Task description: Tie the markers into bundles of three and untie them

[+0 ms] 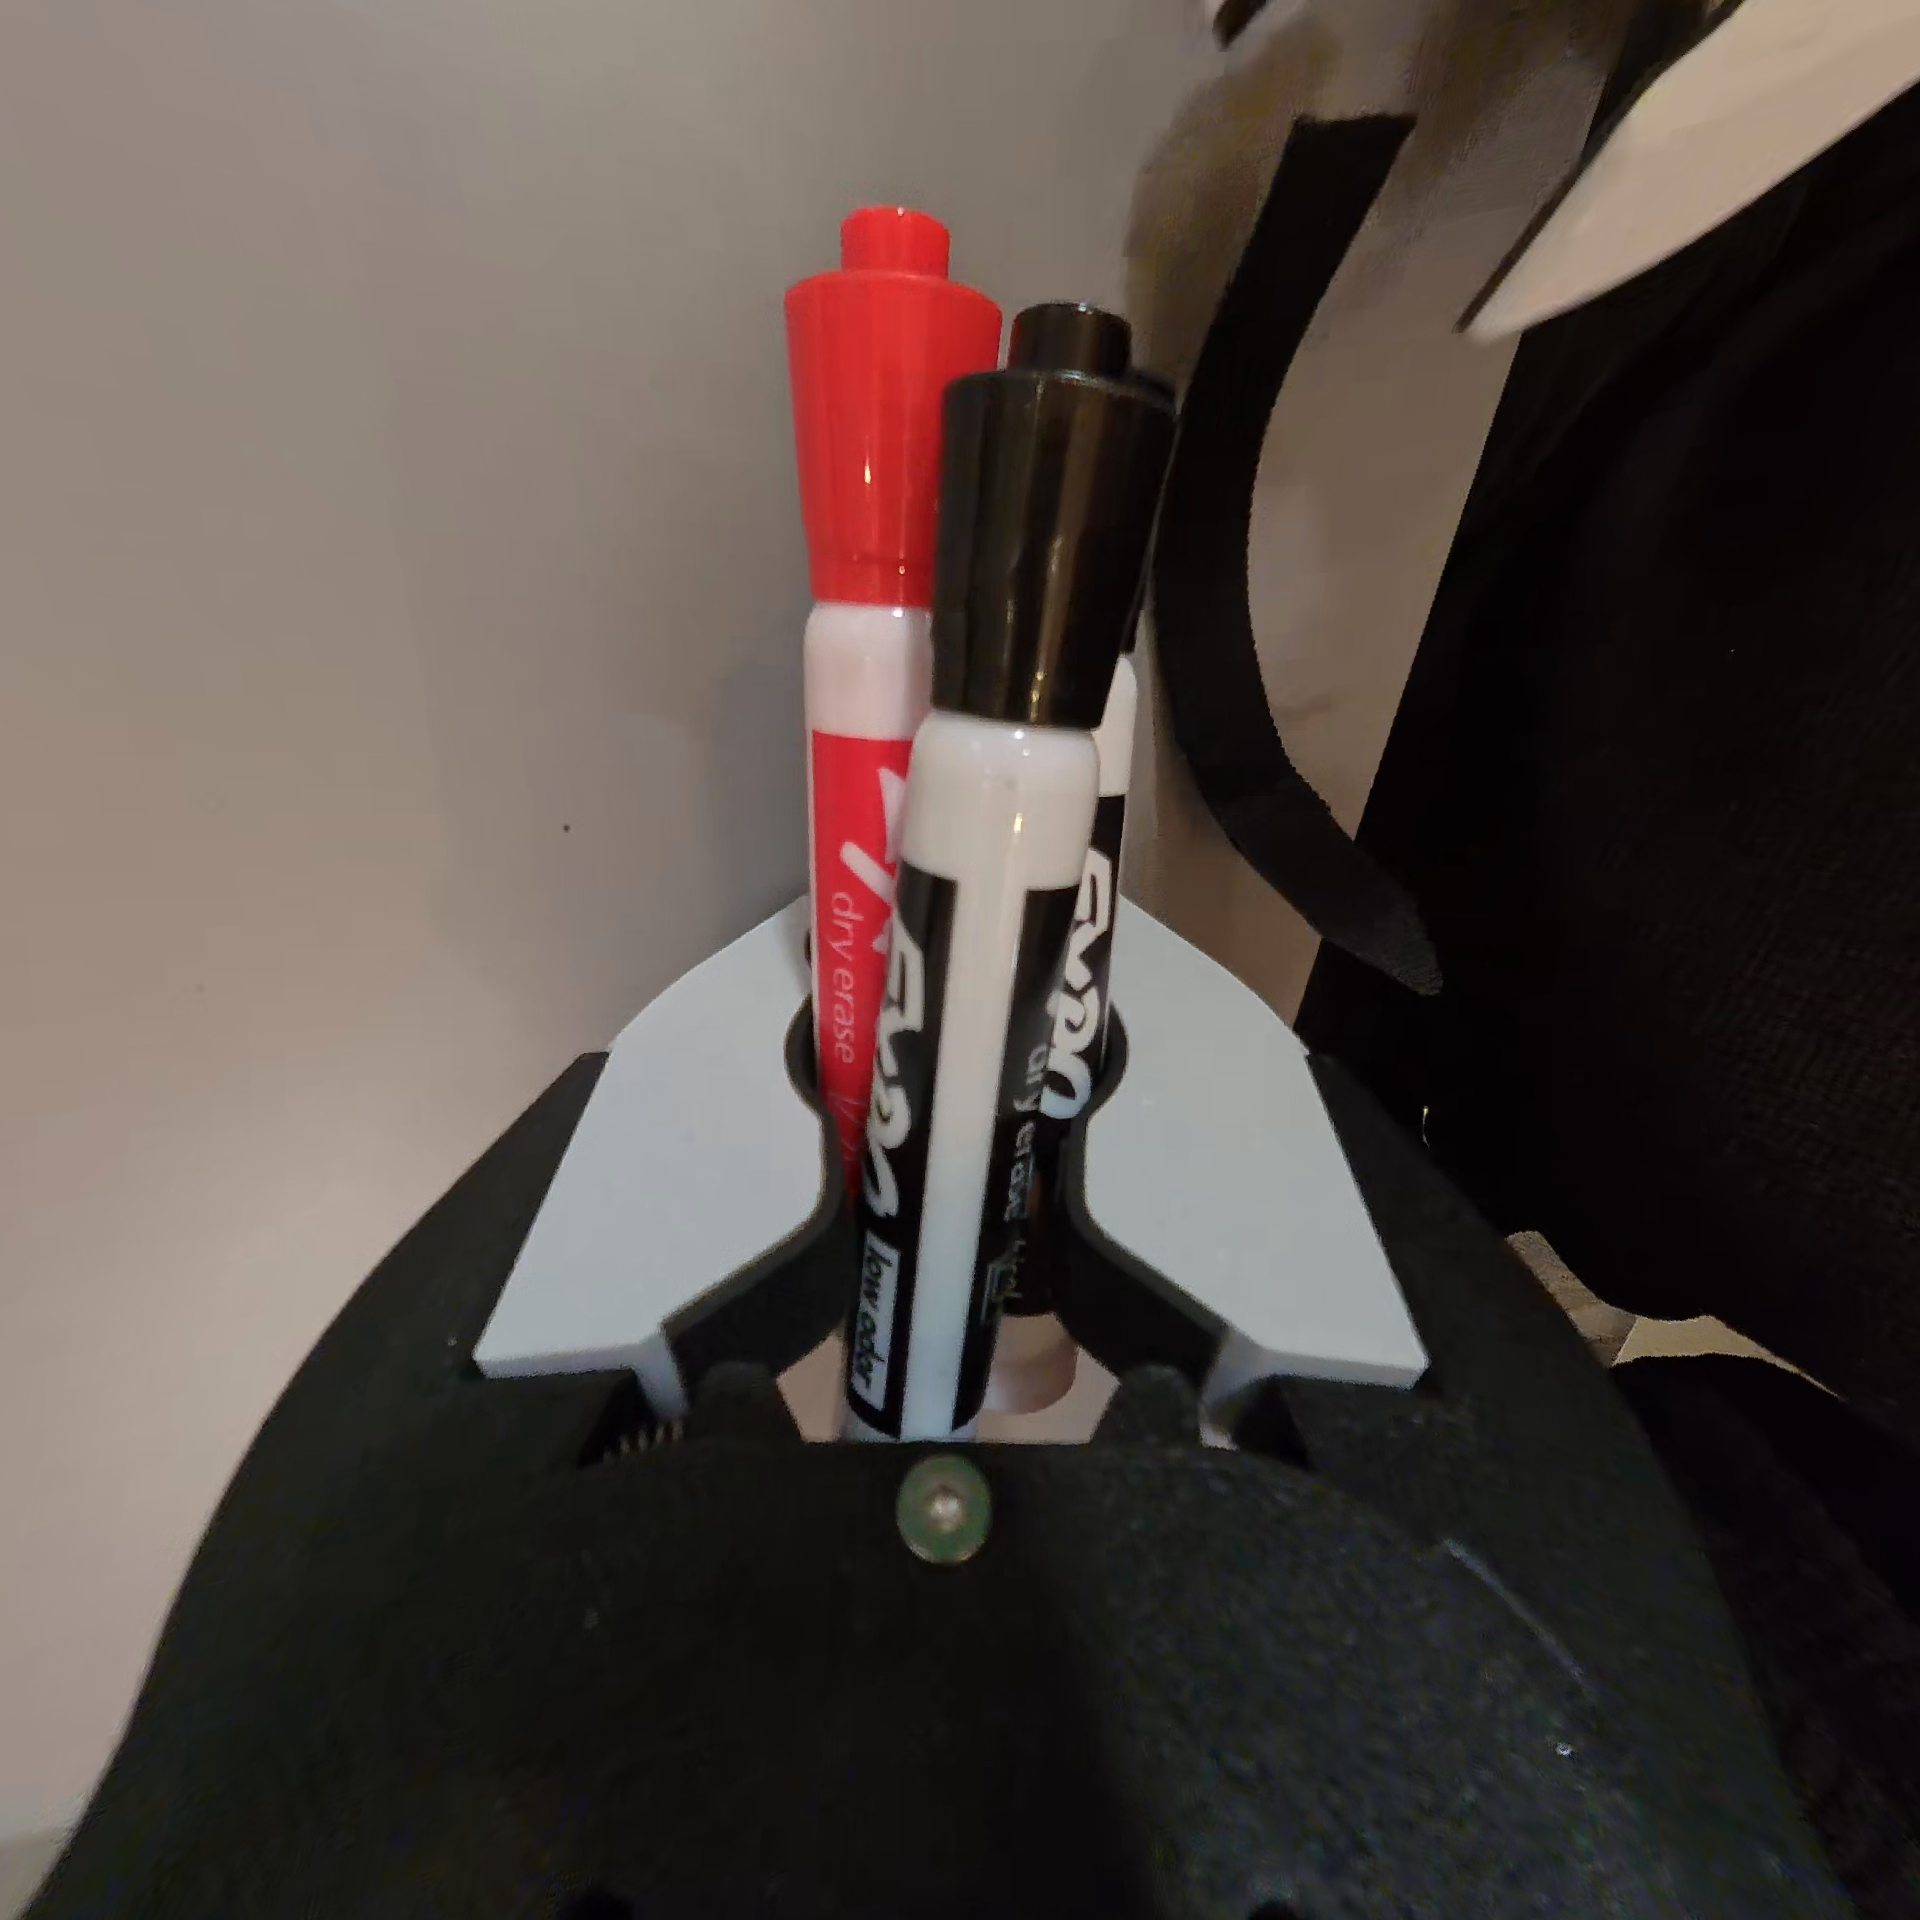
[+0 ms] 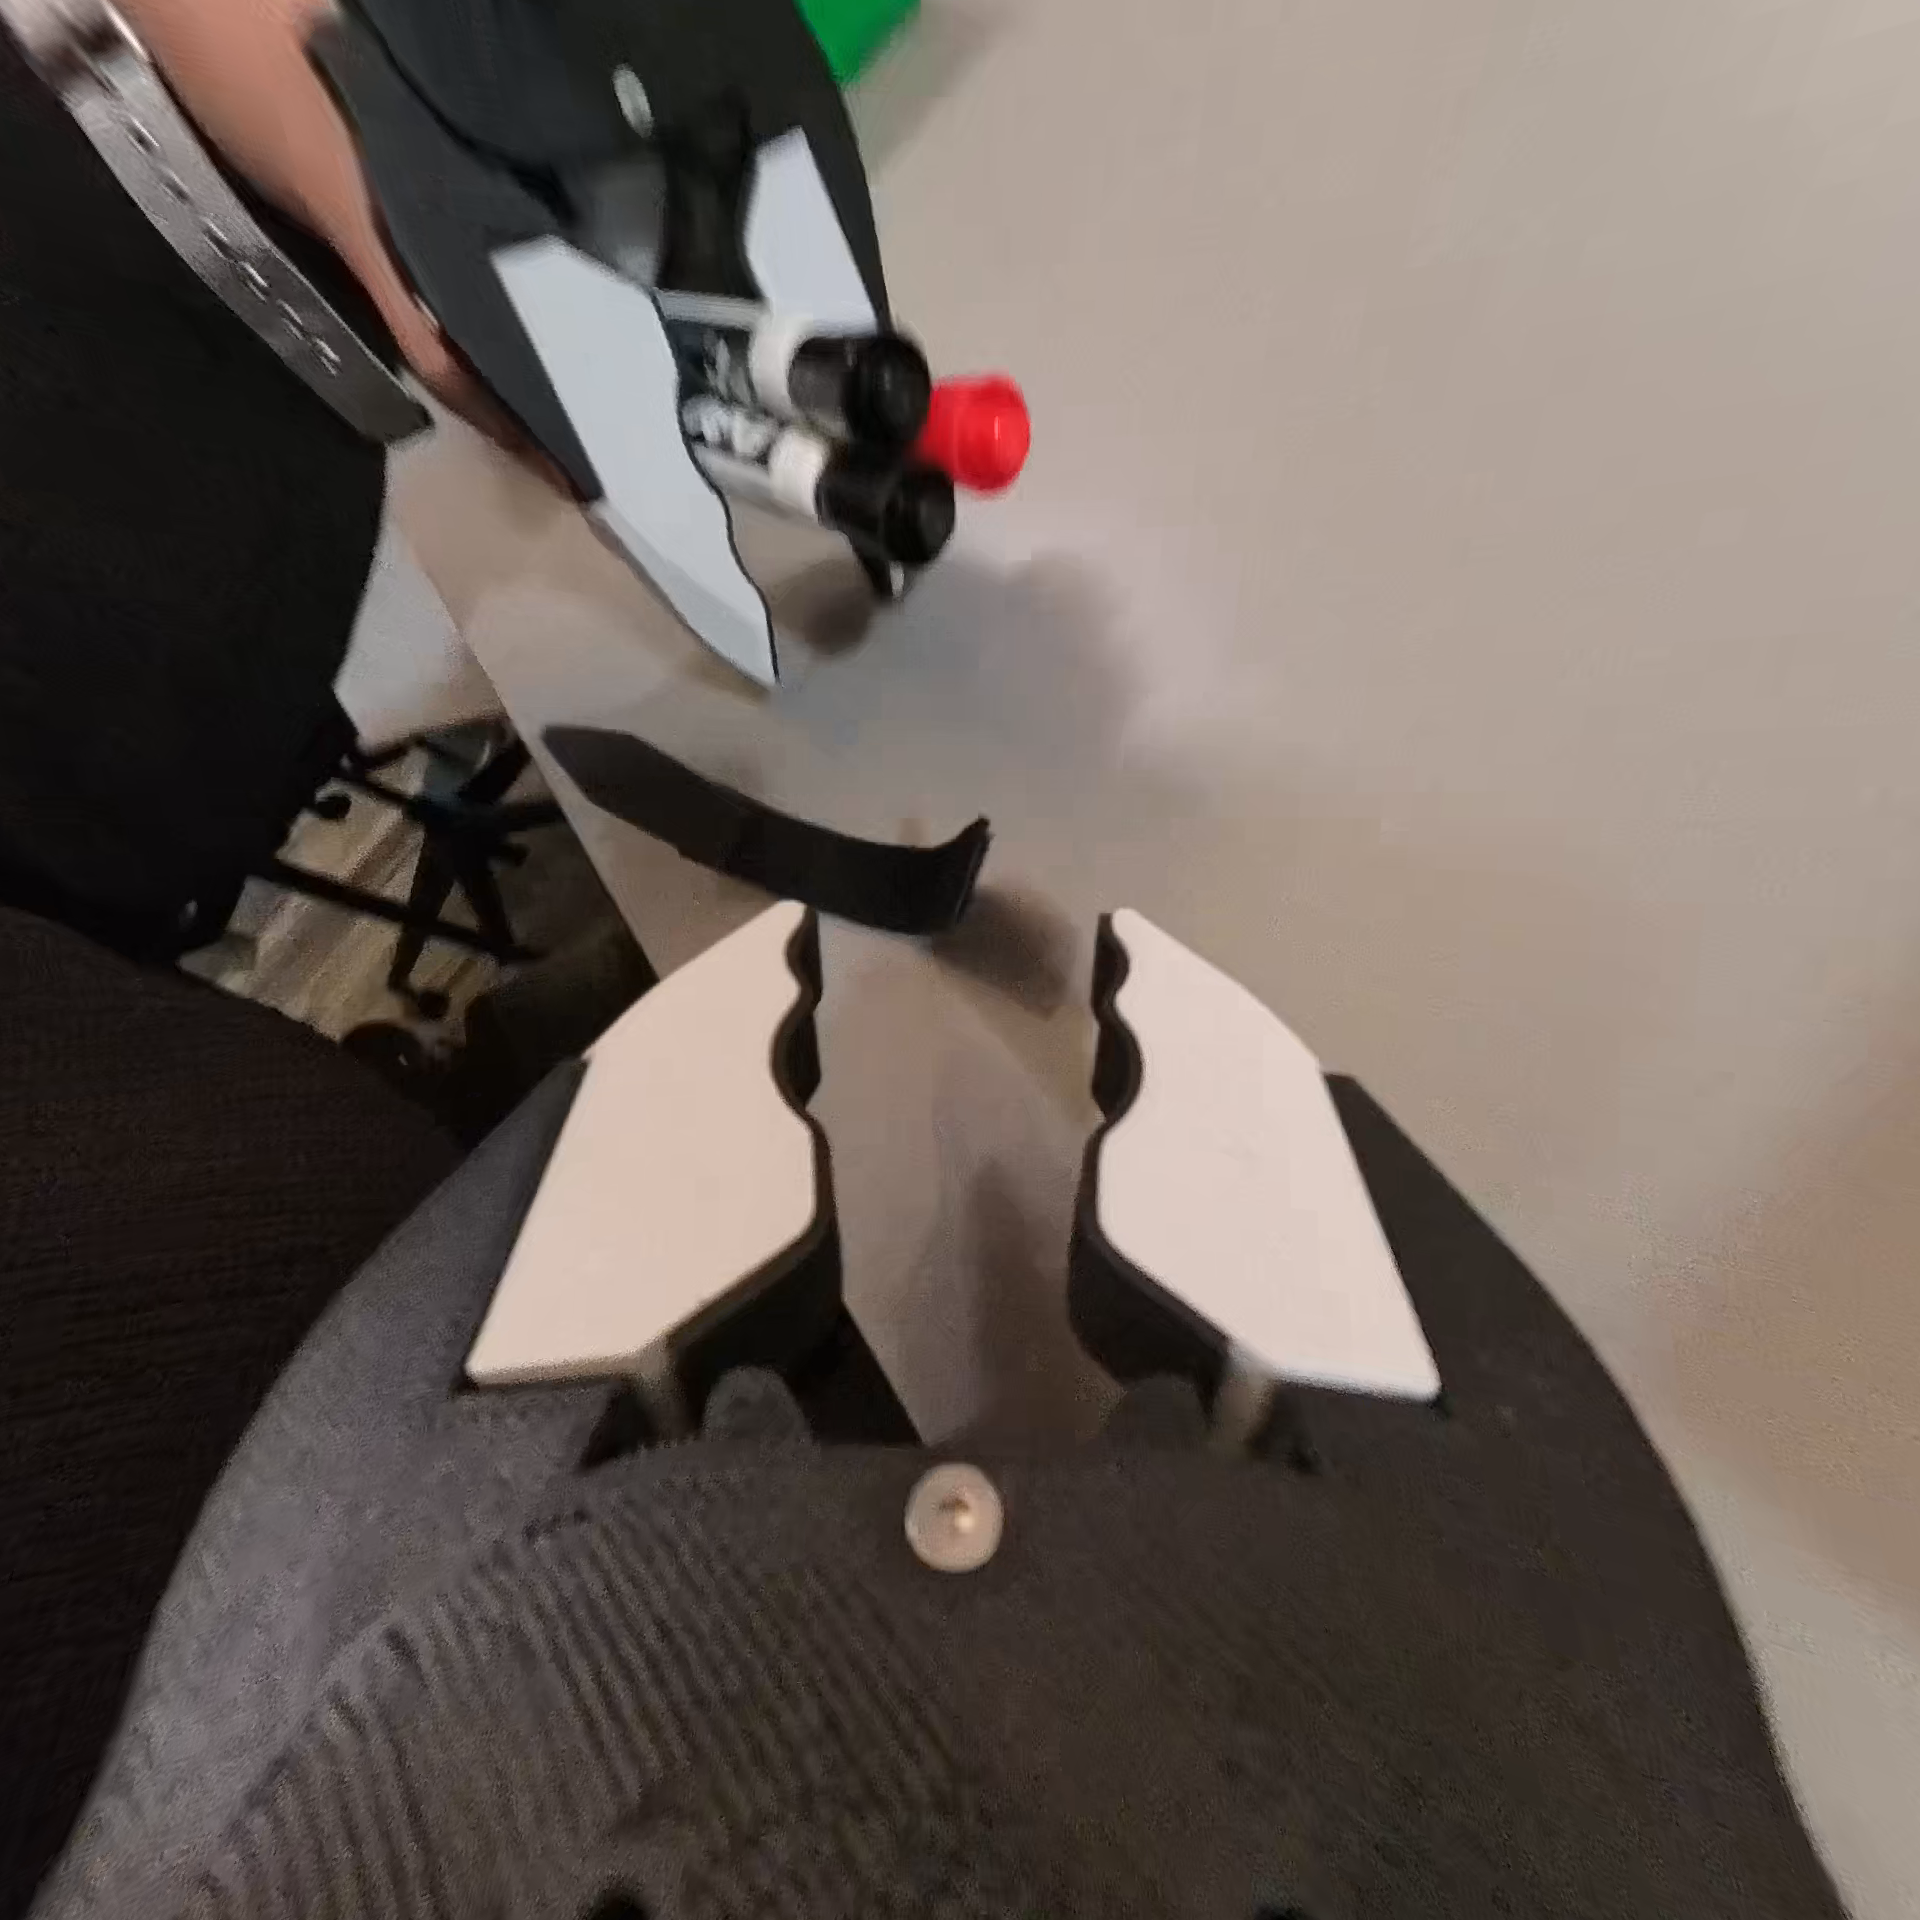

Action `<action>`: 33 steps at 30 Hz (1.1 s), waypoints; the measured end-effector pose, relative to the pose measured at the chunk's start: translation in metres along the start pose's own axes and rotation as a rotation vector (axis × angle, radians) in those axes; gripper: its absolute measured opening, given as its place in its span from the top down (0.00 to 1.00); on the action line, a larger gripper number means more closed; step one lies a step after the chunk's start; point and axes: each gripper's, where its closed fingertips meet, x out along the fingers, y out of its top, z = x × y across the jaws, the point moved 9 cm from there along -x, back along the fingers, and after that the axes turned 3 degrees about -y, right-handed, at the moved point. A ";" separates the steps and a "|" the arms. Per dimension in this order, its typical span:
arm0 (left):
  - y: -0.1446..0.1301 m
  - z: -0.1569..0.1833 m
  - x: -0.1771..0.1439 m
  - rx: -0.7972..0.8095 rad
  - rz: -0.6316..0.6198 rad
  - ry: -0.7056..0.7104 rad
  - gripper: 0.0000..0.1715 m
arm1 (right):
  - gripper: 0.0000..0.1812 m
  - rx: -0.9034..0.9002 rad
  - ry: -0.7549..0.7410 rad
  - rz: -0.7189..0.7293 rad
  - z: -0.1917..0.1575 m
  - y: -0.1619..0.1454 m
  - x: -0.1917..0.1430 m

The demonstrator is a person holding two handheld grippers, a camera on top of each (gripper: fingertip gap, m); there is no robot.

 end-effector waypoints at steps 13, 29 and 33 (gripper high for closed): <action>-0.004 -0.002 0.000 -0.019 -0.016 0.013 0.75 | 0.98 -0.116 -0.129 -0.323 0.019 0.041 -0.027; -0.002 0.005 -0.003 0.017 -0.019 0.022 0.74 | 0.96 -0.282 -0.534 -0.933 0.043 0.112 0.041; -0.003 0.004 -0.004 0.017 -0.012 0.016 0.74 | 0.79 -0.215 -0.425 -0.796 0.045 0.125 0.047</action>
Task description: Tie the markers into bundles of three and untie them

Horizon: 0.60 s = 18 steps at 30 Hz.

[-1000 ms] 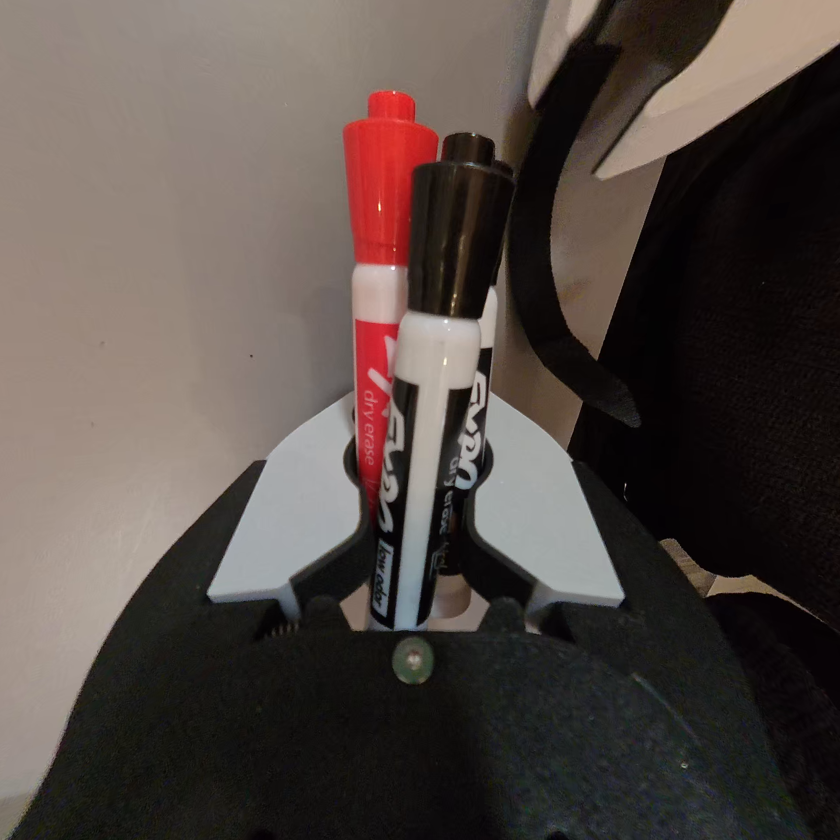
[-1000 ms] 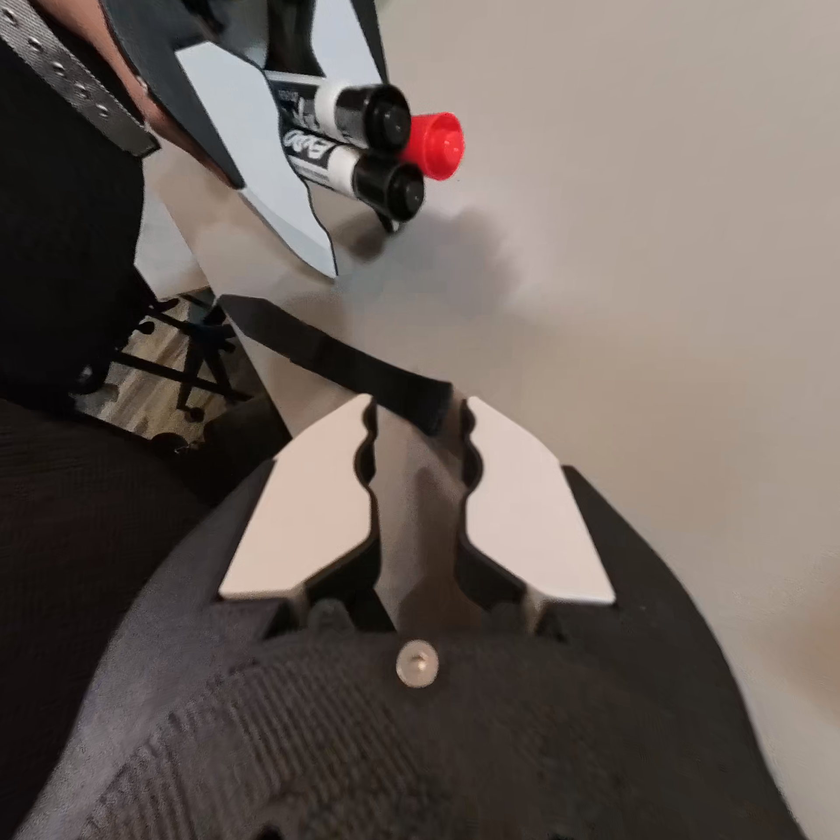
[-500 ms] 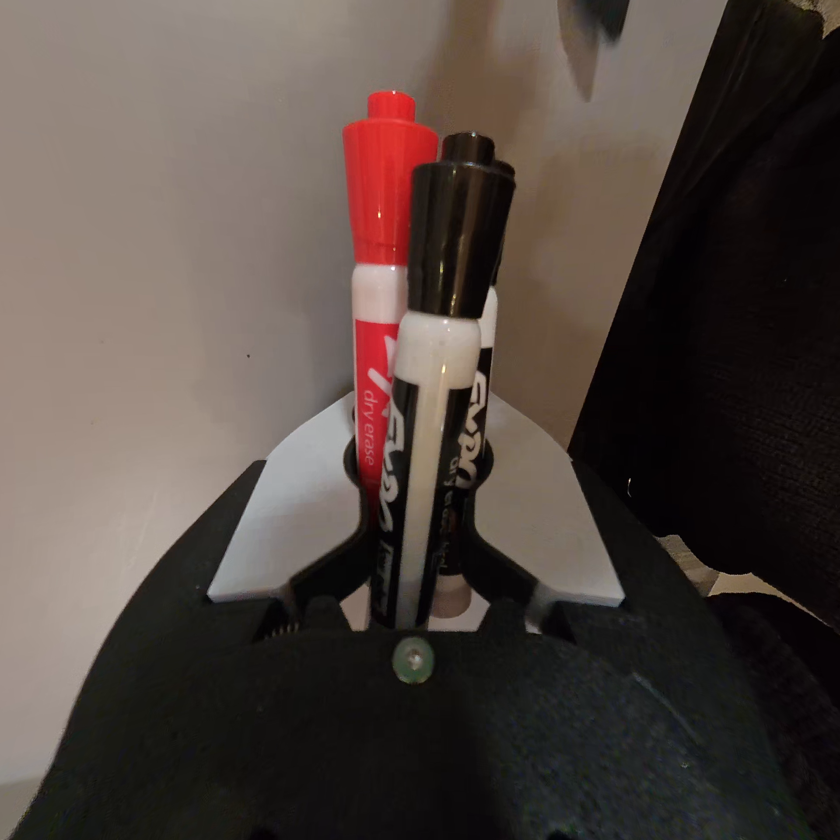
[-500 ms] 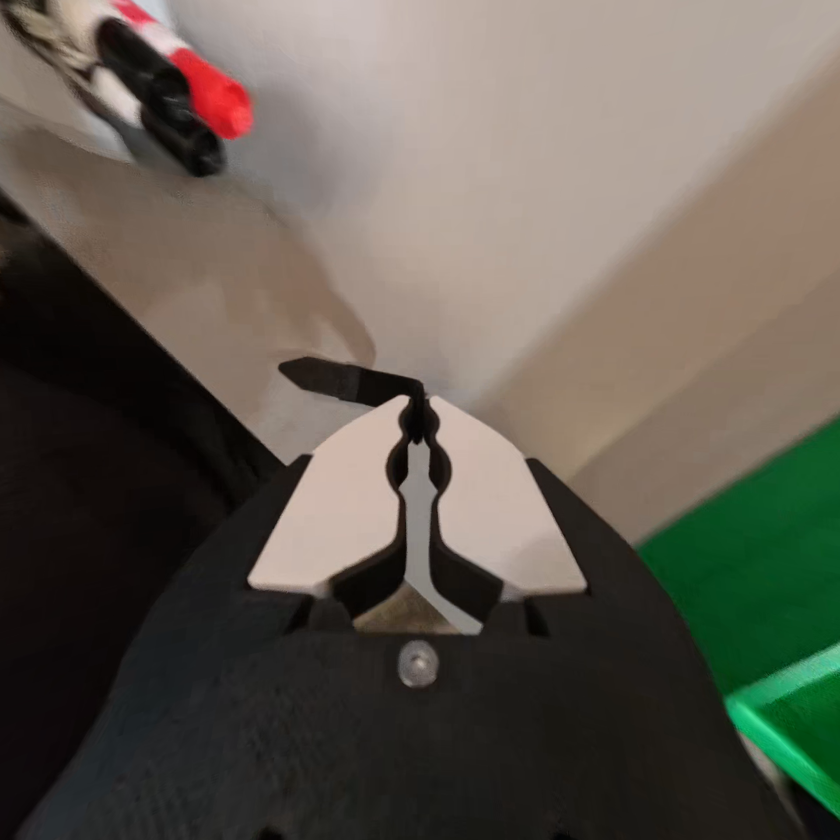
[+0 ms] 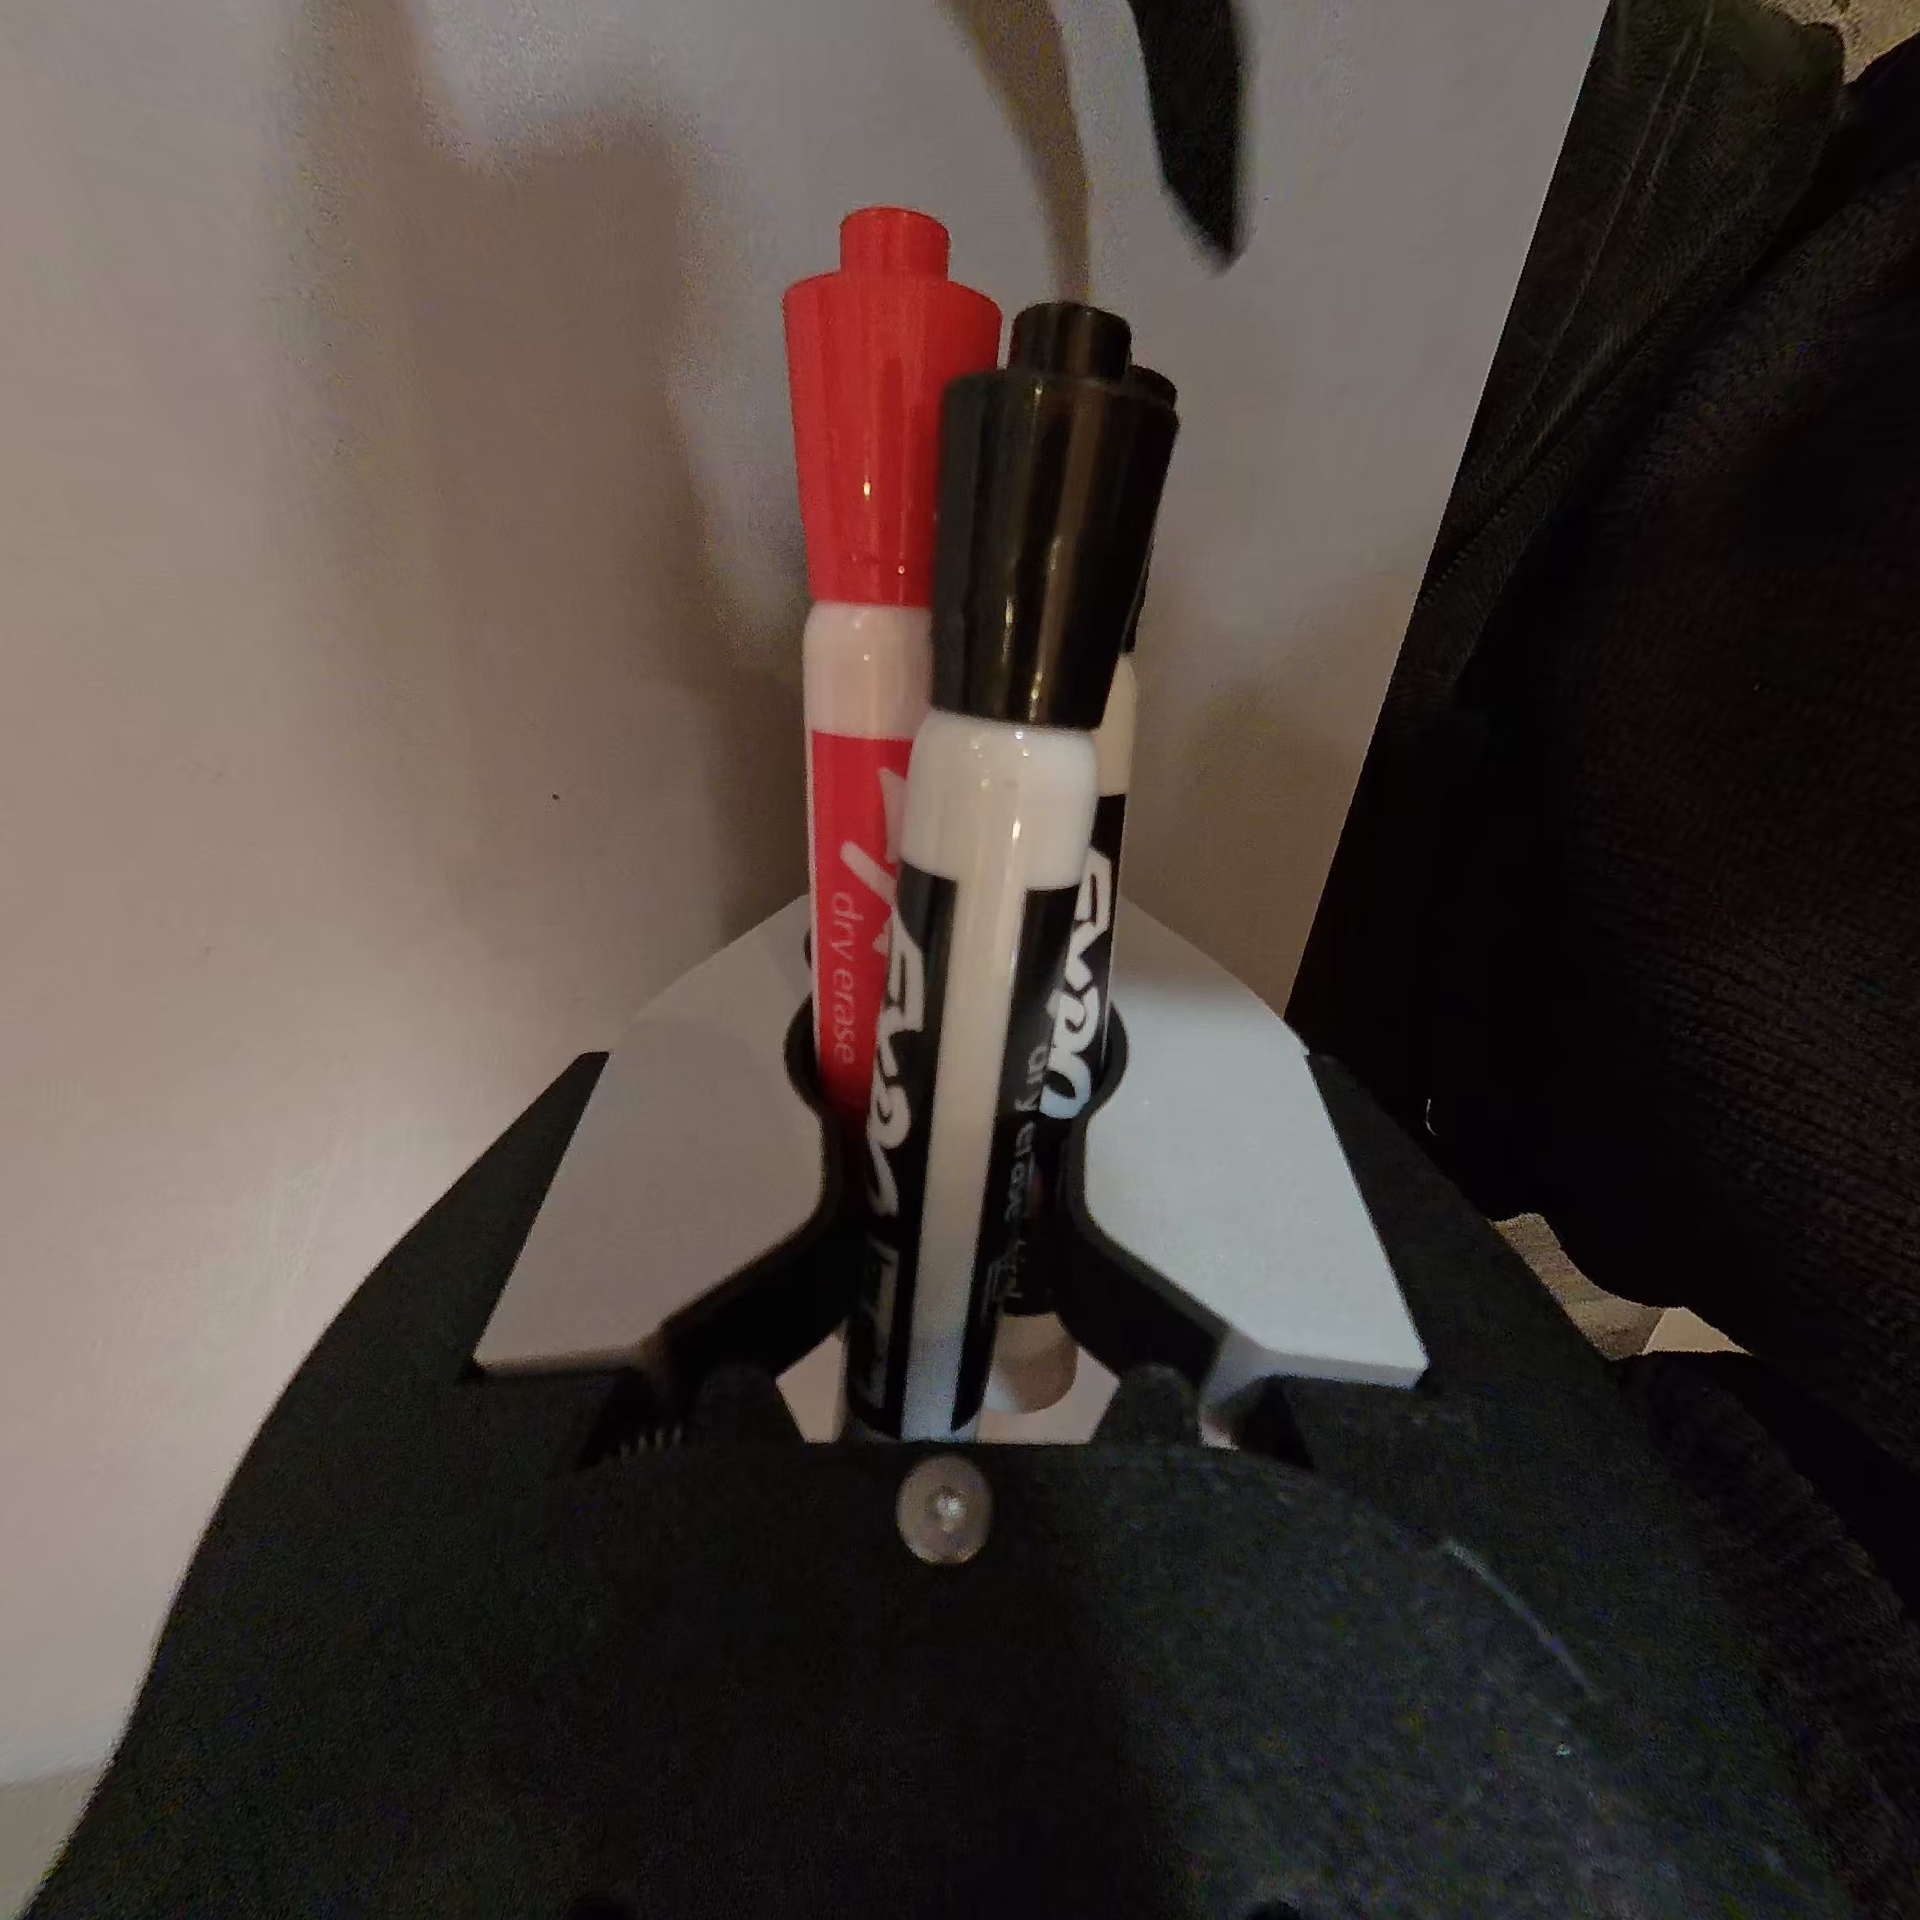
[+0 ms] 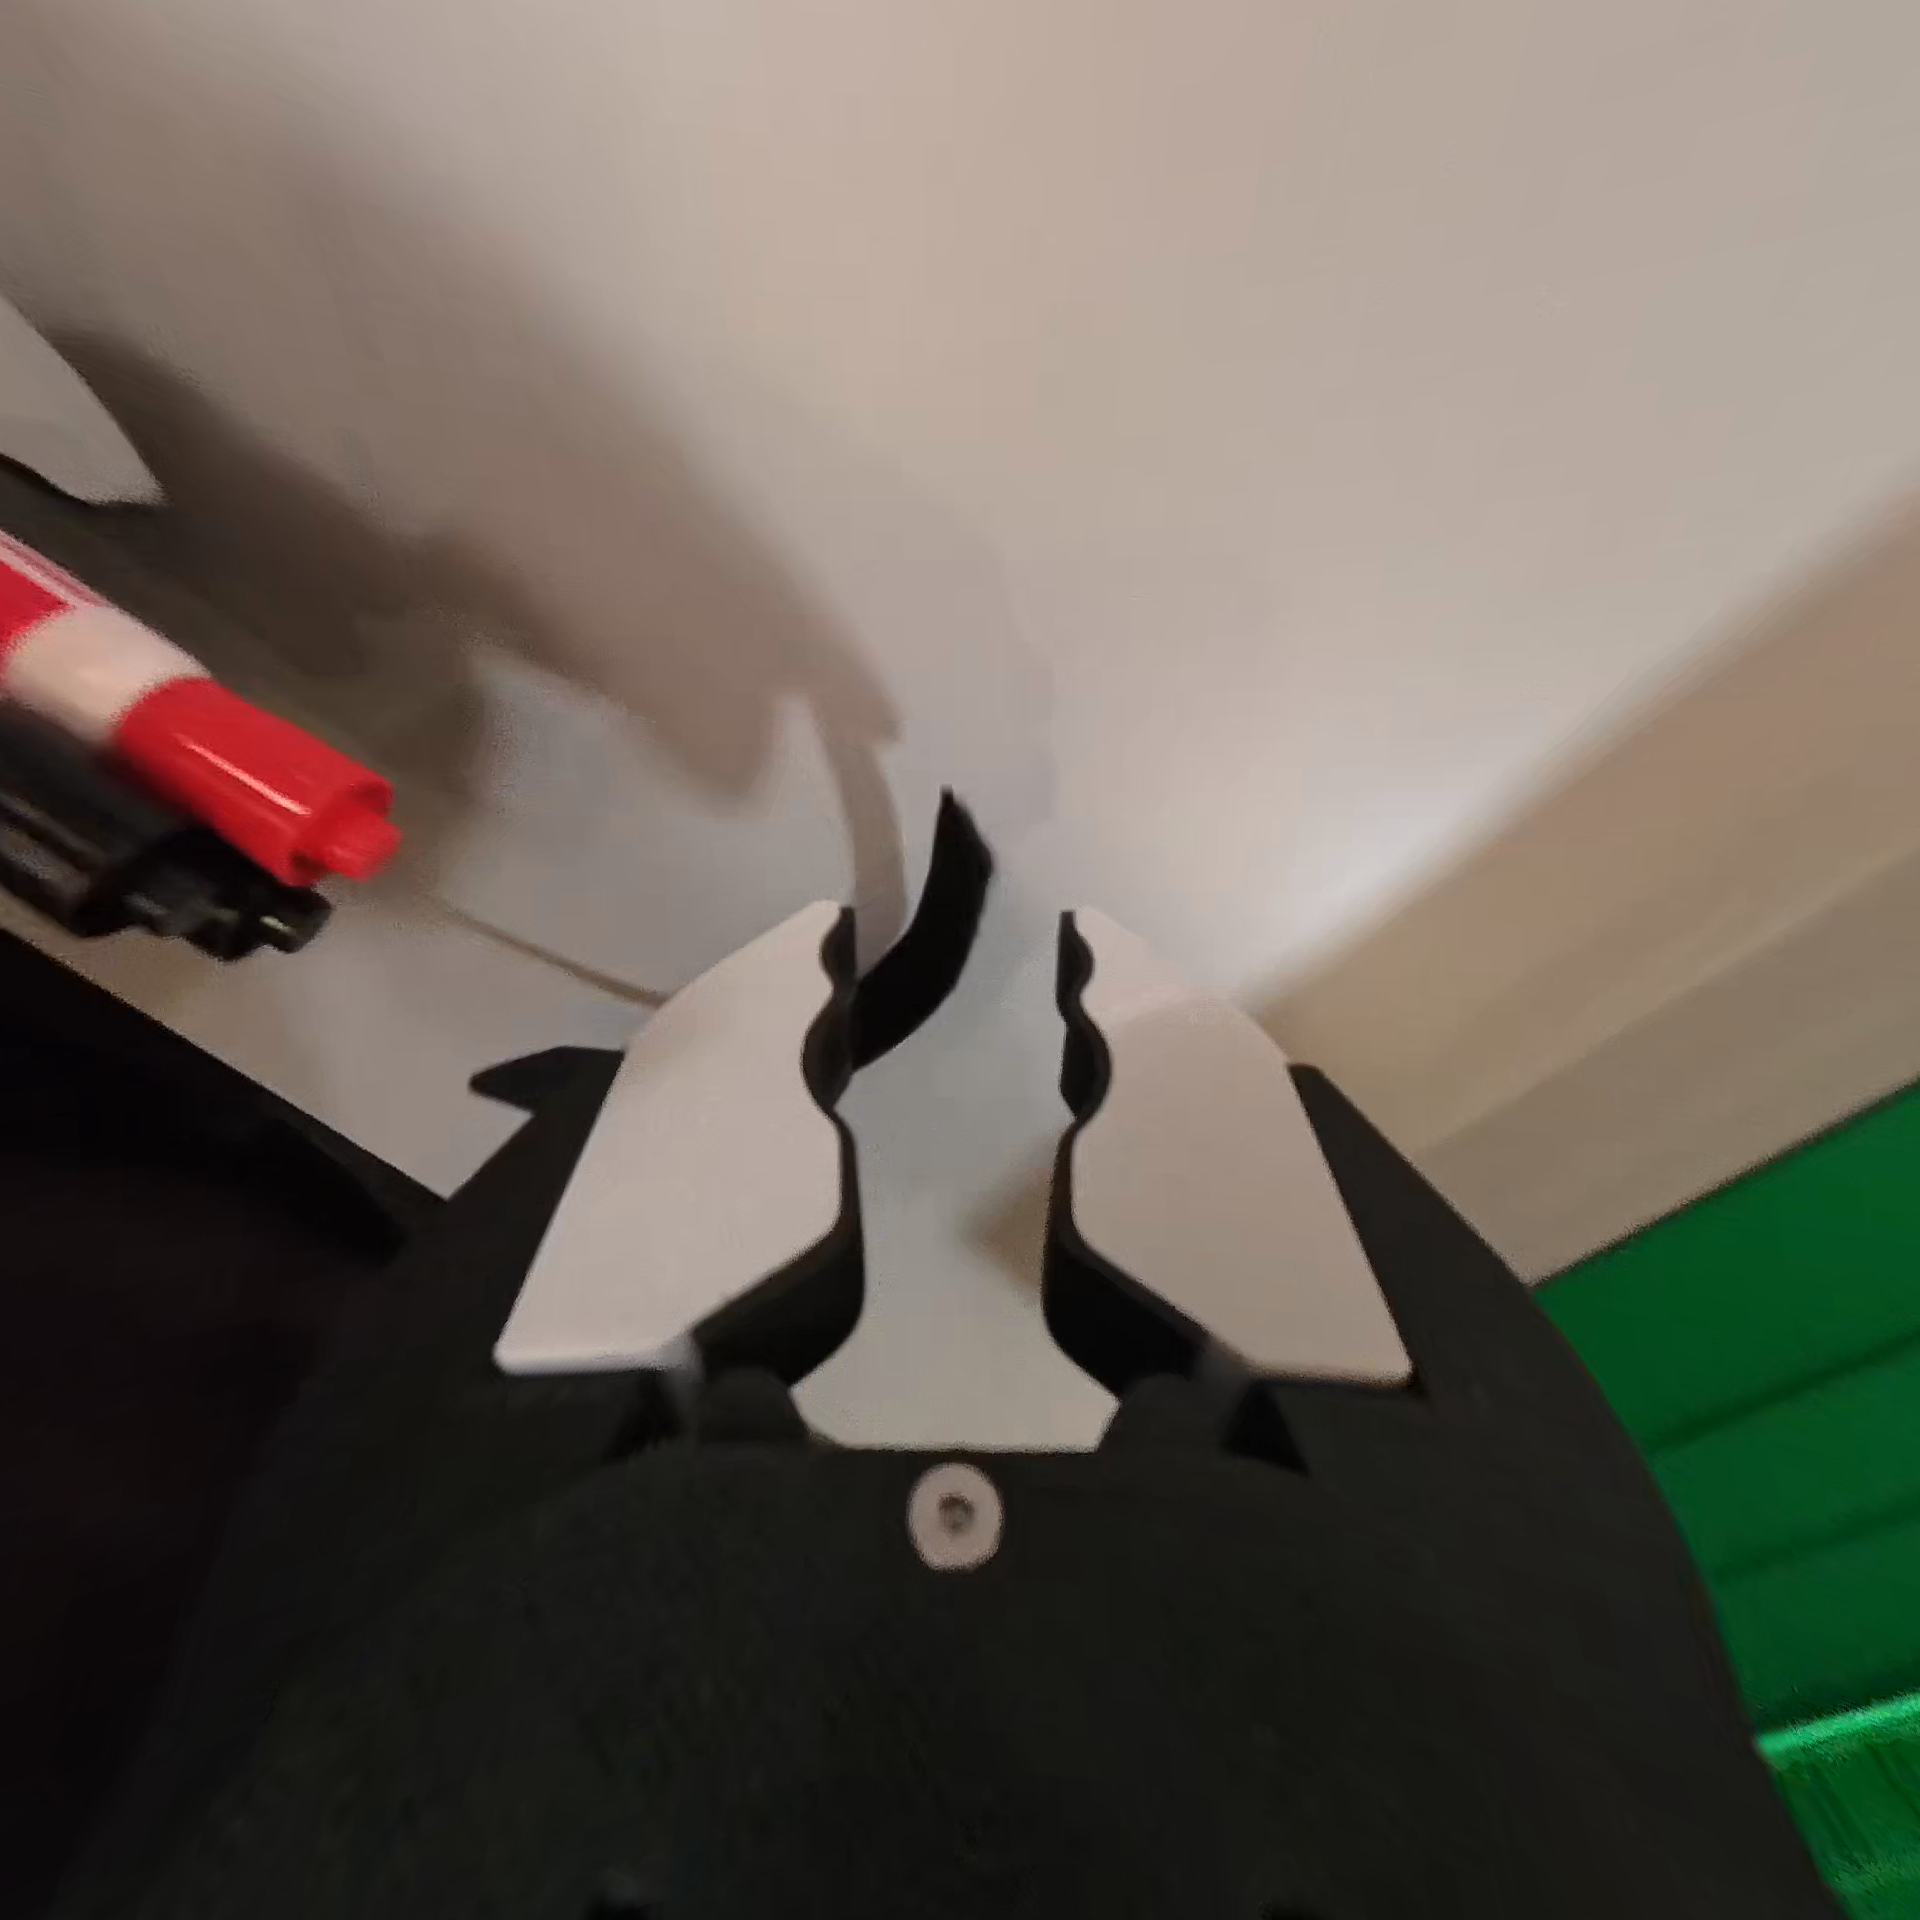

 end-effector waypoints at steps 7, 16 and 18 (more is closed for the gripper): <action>-0.003 -0.003 0.000 -0.009 -0.001 -0.001 0.74 | 0.77 -0.068 0.108 0.347 0.009 -0.023 -0.029; -0.007 -0.007 0.000 -0.039 -0.009 0.004 0.75 | 0.58 -0.450 0.066 0.646 -0.004 -0.090 0.026; -0.008 -0.007 0.001 -0.048 -0.017 0.007 0.75 | 0.54 -0.443 0.117 0.677 -0.005 -0.087 0.034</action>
